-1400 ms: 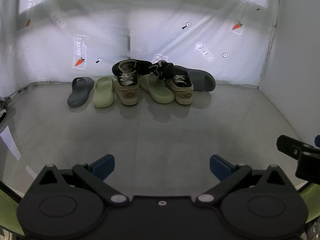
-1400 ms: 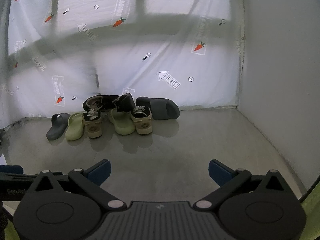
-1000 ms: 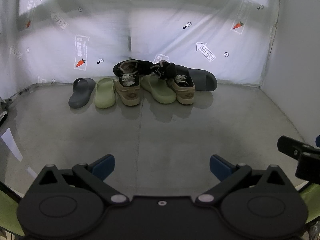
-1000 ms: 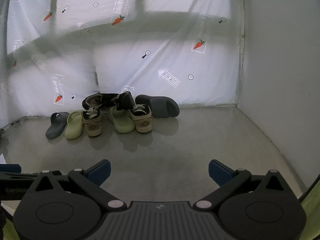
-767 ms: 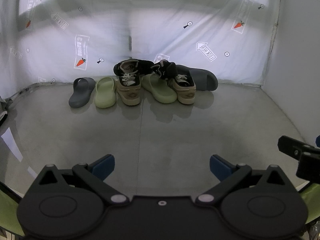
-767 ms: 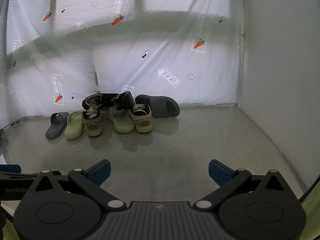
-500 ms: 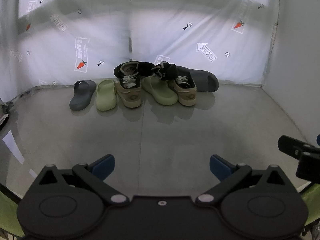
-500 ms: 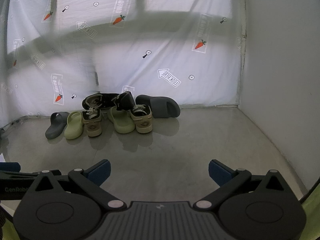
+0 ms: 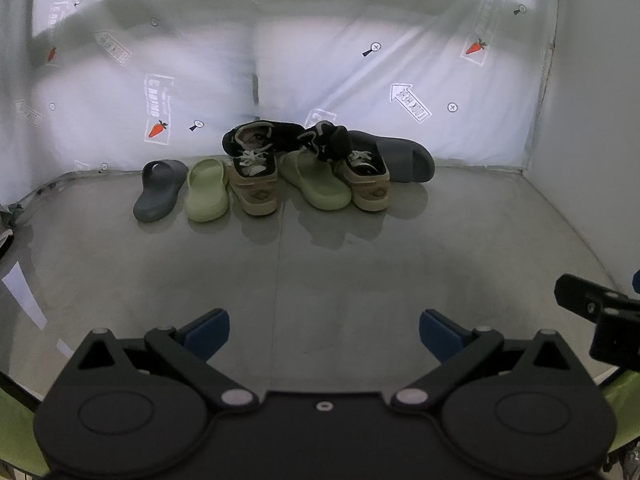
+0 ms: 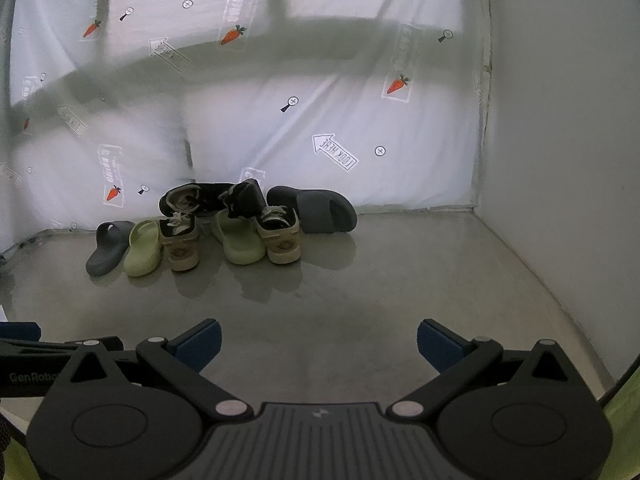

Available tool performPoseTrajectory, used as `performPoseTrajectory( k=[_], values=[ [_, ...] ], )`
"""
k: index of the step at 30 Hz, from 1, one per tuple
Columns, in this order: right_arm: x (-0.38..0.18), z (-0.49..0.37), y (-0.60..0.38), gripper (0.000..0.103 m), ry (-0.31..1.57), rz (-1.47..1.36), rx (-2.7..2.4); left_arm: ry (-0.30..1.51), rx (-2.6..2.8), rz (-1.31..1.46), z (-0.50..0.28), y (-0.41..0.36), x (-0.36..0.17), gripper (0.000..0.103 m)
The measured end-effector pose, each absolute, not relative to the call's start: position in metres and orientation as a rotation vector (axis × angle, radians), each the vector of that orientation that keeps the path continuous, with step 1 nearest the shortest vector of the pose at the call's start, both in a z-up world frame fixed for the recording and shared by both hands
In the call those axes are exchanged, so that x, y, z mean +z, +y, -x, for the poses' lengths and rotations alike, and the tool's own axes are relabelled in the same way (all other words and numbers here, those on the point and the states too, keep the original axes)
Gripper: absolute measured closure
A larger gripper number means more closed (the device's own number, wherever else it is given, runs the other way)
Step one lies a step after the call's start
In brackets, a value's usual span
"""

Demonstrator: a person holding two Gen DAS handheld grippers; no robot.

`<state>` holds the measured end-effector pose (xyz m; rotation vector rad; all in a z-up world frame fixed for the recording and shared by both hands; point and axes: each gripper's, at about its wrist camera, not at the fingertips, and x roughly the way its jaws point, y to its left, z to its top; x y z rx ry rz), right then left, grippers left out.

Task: Organize scattered shoes
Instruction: 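Move both tools toward the pile of shoes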

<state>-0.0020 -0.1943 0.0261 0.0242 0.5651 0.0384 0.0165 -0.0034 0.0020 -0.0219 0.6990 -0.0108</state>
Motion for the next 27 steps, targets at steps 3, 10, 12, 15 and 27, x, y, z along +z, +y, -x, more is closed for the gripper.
performPoseTrajectory(
  k=[3,10,12,15,27],
  values=[
    [0.025,0.002,-0.195,0.000,0.569,-0.027,0.036,0.700,-0.012,0.019,-0.018,-0.004,0.002,0.001],
    [0.023,-0.007,-0.193,0.000,0.580,-0.021,0.047,0.706,0.005,0.031,-0.023,-0.003,-0.001,0.001],
    [0.023,-0.011,-0.192,0.000,0.582,-0.020,0.059,0.707,0.017,0.039,-0.025,-0.002,-0.001,0.001],
    [0.023,-0.017,-0.192,0.000,0.585,-0.018,0.075,0.706,0.030,0.053,-0.029,-0.002,-0.002,0.001],
    [0.024,-0.074,-0.204,0.000,0.587,0.006,0.169,0.698,0.048,0.098,-0.060,-0.014,-0.008,0.006]
  ],
)
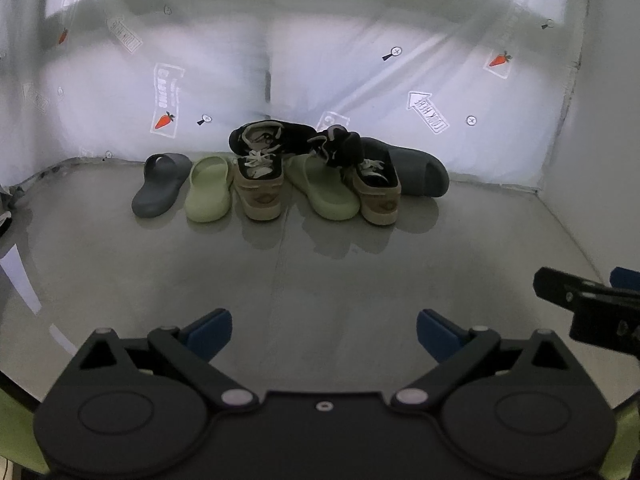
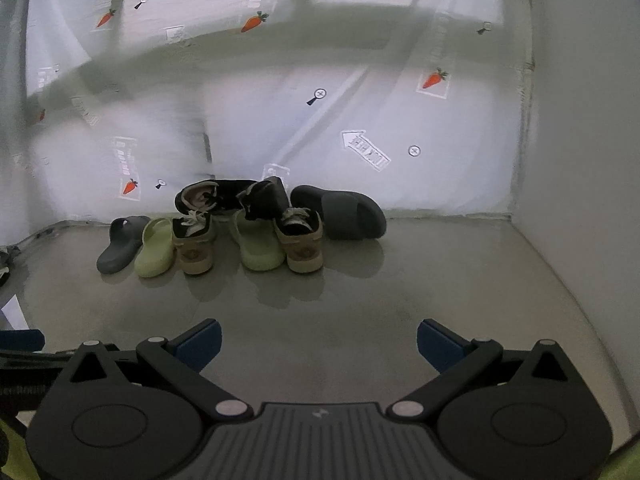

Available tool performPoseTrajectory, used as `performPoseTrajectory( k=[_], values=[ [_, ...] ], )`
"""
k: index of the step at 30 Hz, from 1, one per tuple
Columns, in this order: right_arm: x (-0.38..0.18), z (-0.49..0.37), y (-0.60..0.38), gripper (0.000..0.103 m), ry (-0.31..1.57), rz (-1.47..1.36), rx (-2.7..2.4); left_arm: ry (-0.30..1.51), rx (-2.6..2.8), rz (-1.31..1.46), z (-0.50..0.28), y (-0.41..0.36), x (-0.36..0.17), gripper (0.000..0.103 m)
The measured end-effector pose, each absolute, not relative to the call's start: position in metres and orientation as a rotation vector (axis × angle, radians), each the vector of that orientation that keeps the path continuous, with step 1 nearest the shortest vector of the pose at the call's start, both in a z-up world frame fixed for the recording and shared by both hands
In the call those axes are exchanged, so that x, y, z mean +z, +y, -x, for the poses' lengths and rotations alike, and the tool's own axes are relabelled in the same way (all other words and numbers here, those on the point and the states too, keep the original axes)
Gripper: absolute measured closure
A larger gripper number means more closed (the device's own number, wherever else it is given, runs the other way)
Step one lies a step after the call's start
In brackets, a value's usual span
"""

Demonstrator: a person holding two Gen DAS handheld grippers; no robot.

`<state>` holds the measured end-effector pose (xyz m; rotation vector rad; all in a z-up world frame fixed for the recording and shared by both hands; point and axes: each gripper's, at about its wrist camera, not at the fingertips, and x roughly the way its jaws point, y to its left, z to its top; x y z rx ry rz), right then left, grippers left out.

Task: Organize scattered shoes
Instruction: 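Move both tools toward the pile of shoes, then grasp the white Jordan sneaker in the pile with the left tool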

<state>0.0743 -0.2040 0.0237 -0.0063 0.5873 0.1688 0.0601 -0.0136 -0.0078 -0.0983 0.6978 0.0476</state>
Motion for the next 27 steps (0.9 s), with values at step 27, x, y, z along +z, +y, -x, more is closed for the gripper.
performPoseTrajectory(
  k=[27],
  values=[
    [-0.031,-0.243,-0.200,0.000,0.777,-0.099,0.201,0.906,0.082,0.226,-0.205,0.016,-0.049,0.046]
  ],
)
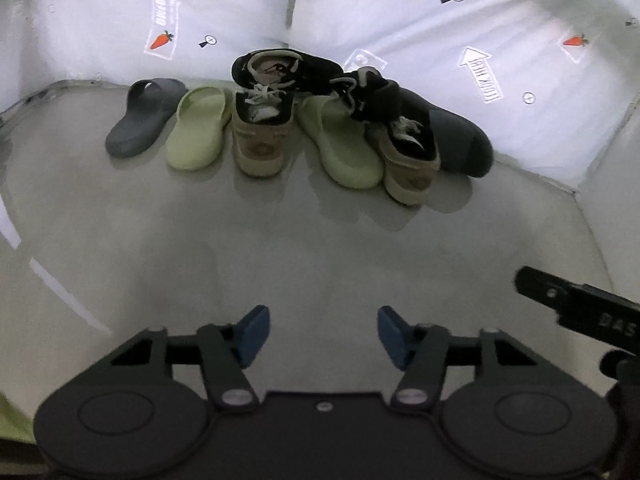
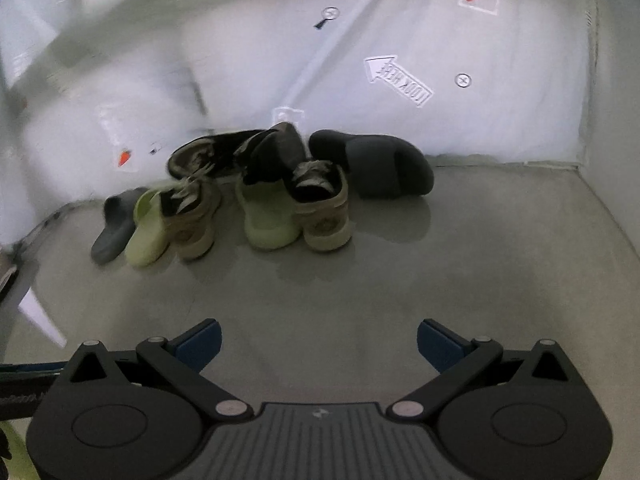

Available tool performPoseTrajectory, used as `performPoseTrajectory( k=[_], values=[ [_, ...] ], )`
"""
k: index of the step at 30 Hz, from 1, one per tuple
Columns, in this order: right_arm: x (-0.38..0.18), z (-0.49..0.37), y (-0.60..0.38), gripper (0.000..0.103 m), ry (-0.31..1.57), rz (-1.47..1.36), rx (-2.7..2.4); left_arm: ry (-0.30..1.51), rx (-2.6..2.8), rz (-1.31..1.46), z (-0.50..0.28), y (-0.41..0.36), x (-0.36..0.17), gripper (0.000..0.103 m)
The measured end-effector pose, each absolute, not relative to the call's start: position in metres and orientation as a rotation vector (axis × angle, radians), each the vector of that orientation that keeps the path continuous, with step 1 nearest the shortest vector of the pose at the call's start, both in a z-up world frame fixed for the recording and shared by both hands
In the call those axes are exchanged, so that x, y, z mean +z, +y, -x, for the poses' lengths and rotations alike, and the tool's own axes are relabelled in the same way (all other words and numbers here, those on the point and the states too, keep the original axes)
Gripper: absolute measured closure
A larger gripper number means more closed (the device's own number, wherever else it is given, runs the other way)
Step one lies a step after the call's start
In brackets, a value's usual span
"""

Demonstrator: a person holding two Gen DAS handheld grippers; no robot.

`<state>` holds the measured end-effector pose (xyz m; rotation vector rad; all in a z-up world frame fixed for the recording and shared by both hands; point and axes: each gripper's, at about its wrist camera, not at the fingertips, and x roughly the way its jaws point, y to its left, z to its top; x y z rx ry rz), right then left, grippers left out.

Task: Organize scattered shoes
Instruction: 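Grasp the white Jordan sneaker in the pile with the left tool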

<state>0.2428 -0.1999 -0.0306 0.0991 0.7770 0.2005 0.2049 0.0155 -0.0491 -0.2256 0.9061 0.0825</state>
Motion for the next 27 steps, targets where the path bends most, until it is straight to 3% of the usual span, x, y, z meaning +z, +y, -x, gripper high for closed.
performPoseTrajectory(
  k=[5,7,8,18,25,27],
  values=[
    [-0.039,-0.291,-0.189,0.000,0.771,-0.145,0.118,0.857,0.103,0.188,-0.267,0.047,-0.056,0.039],
    [-0.043,-0.308,-0.184,0.000,0.787,-0.155,0.087,0.838,0.133,0.179,-0.293,0.061,-0.061,0.022],
    [-0.044,-0.311,-0.183,0.000,0.790,-0.159,0.078,0.823,0.160,0.176,-0.311,0.071,-0.064,0.020],
    [-0.074,-0.358,-0.139,0.000,0.825,-0.128,0.051,0.801,0.283,0.084,-0.456,0.128,-0.124,0.019],
    [-0.087,-0.378,-0.112,0.000,0.858,-0.075,0.081,0.850,0.194,0.201,-0.483,0.149,-0.148,0.019],
    [-0.092,-0.382,-0.109,0.000,0.878,-0.075,0.094,0.855,0.190,0.280,-0.480,0.155,-0.151,0.024]
  ],
)
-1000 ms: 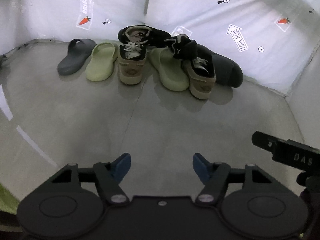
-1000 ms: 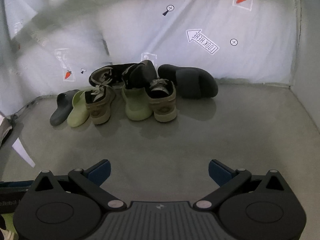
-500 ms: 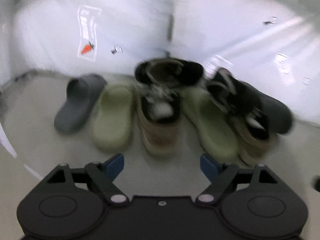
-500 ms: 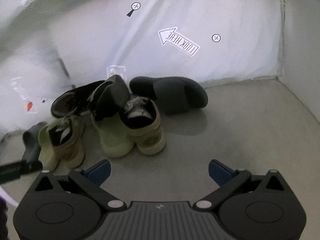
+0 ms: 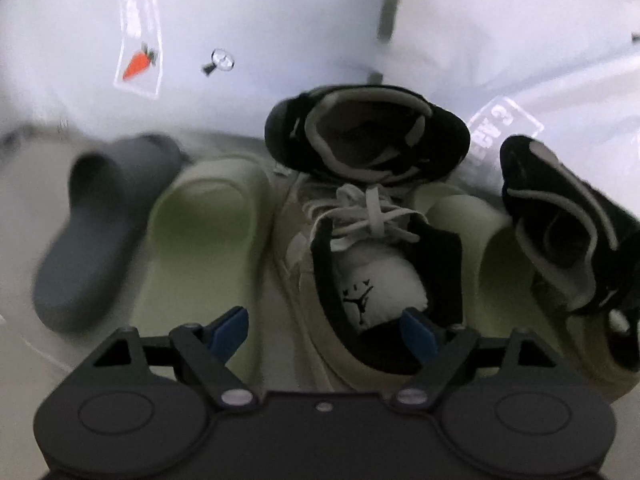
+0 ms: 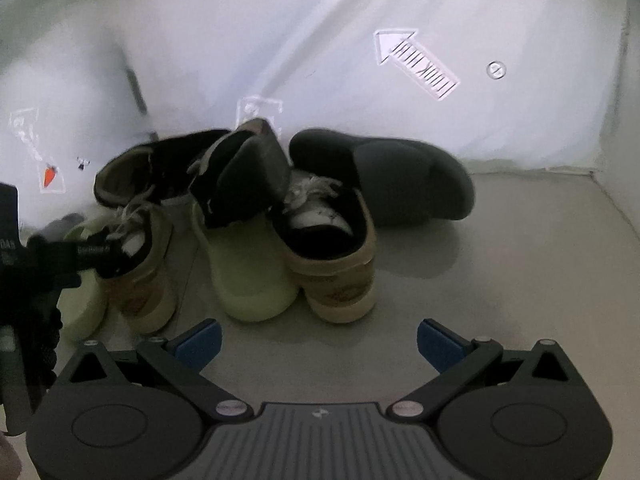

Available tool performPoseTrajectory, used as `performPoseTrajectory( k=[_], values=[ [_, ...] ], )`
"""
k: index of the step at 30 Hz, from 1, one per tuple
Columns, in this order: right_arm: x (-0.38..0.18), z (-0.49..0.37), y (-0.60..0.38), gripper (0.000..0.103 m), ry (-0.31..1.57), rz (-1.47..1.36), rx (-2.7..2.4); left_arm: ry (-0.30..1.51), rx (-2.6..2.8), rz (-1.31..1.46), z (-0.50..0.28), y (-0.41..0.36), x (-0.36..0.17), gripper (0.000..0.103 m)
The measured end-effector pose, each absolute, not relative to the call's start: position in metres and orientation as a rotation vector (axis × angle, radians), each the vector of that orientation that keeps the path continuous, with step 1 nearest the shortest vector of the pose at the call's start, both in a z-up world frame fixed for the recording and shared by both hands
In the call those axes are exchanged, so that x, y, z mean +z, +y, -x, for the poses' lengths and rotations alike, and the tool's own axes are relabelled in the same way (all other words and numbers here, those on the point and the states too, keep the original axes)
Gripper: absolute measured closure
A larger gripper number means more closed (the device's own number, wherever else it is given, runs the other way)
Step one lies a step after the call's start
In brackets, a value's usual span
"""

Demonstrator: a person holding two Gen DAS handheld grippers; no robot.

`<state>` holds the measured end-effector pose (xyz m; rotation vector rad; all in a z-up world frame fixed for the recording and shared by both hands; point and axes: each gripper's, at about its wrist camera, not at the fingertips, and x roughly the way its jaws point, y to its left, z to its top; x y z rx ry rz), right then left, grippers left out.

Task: Organize scattered shoes
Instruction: 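Grasp the white Jordan sneaker in the pile with the left tool, then carry the Jordan sneaker out of the pile, set it down, open left tool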

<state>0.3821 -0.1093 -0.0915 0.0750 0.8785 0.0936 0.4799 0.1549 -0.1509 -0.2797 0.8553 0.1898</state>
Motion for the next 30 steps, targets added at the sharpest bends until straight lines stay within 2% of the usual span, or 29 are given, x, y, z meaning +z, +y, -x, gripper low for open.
performPoseTrajectory(
  k=[2,5,6,9,13,14,15,16,18,24,30],
  values=[
    [-0.094,-0.384,-0.109,0.000,0.891,-0.082,0.101,0.878,0.177,0.354,-0.474,0.158,-0.152,0.033],
    [-0.096,-0.385,-0.108,0.000,0.890,-0.078,0.097,0.889,0.198,0.439,-0.469,0.160,-0.154,0.036],
    [-0.096,-0.385,-0.108,0.000,0.890,-0.080,0.096,0.897,0.202,0.445,-0.470,0.160,-0.155,0.034],
    [-0.095,-0.383,-0.111,0.000,0.893,-0.091,0.091,0.938,0.218,0.452,-0.480,0.160,-0.158,0.021],
    [-0.092,-0.380,-0.115,0.000,0.883,-0.089,0.085,0.922,0.285,0.363,-0.487,0.153,-0.173,0.014],
    [-0.090,-0.378,-0.115,0.000,0.876,-0.086,0.083,0.911,0.302,0.342,-0.487,0.149,-0.173,0.016],
    [-0.088,-0.376,-0.116,0.000,0.870,-0.084,0.082,0.911,0.308,0.342,-0.487,0.148,-0.173,0.025],
    [-0.087,-0.374,-0.117,0.000,0.864,-0.083,0.080,0.913,0.300,0.367,-0.486,0.147,-0.173,0.041],
    [-0.083,-0.370,-0.121,0.000,0.852,-0.086,0.070,0.919,0.255,0.472,-0.482,0.150,-0.172,0.058],
    [-0.069,-0.352,-0.133,0.000,0.814,-0.094,0.051,0.953,0.258,0.414,-0.461,0.142,-0.163,0.065],
    [-0.055,-0.324,-0.151,0.000,0.771,-0.108,0.039,0.976,0.249,0.404,-0.402,0.138,-0.160,0.069]
  ],
)
